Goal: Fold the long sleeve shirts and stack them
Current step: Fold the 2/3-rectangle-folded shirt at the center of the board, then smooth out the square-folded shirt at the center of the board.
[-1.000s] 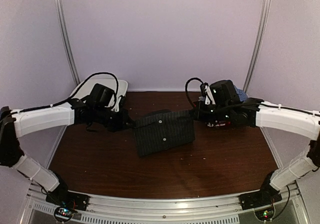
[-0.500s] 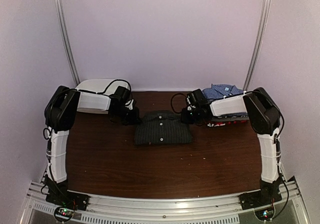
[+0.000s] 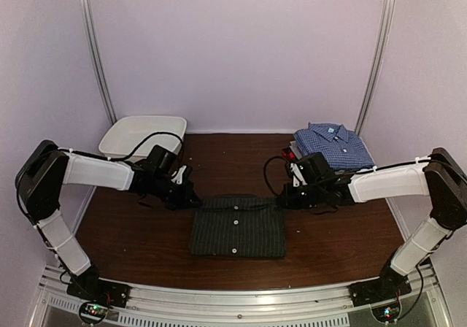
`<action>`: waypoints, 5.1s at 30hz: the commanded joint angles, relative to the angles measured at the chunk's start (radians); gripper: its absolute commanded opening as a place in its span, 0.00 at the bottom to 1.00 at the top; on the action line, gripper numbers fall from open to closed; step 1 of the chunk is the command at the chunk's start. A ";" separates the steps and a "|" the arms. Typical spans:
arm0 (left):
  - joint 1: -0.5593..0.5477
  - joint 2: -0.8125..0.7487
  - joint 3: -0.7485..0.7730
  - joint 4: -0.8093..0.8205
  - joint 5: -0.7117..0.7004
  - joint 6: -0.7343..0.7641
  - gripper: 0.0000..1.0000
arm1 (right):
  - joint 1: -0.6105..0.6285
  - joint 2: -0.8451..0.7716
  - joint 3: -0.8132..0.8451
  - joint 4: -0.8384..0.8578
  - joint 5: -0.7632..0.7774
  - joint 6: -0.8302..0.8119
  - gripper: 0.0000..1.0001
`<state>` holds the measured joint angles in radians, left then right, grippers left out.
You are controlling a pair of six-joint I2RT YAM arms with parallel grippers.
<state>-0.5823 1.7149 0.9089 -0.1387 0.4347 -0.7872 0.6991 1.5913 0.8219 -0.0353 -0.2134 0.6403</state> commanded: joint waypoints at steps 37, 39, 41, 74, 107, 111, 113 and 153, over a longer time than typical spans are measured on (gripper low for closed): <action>-0.027 0.094 0.237 -0.111 -0.164 0.092 0.09 | 0.140 0.235 0.398 -0.167 0.128 -0.088 0.30; -0.019 0.170 0.295 -0.133 -0.179 0.117 0.08 | 0.132 0.270 0.416 -0.165 0.125 -0.087 0.30; -0.003 0.228 0.350 -0.156 -0.181 0.137 0.07 | 0.111 0.300 0.416 -0.156 0.120 -0.079 0.29; 0.030 0.375 0.430 -0.191 -0.189 0.157 0.03 | -0.061 0.359 0.390 -0.120 0.035 -0.081 0.37; 0.030 0.340 0.555 -0.283 -0.216 0.195 0.19 | -0.126 0.237 0.340 -0.219 0.174 -0.141 0.25; 0.033 0.251 0.524 -0.292 -0.197 0.192 0.36 | -0.121 0.163 0.320 -0.248 0.192 -0.149 0.36; 0.033 0.202 0.488 -0.292 -0.181 0.182 0.39 | -0.108 0.124 0.305 -0.259 0.196 -0.149 0.38; -0.024 0.011 -0.092 0.056 0.100 -0.004 0.51 | 0.158 0.037 -0.003 -0.166 0.277 0.023 0.35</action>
<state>-0.5907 1.7149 0.8036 -0.1051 0.5533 -0.7818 0.8635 1.6421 0.8440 -0.2237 0.0341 0.6407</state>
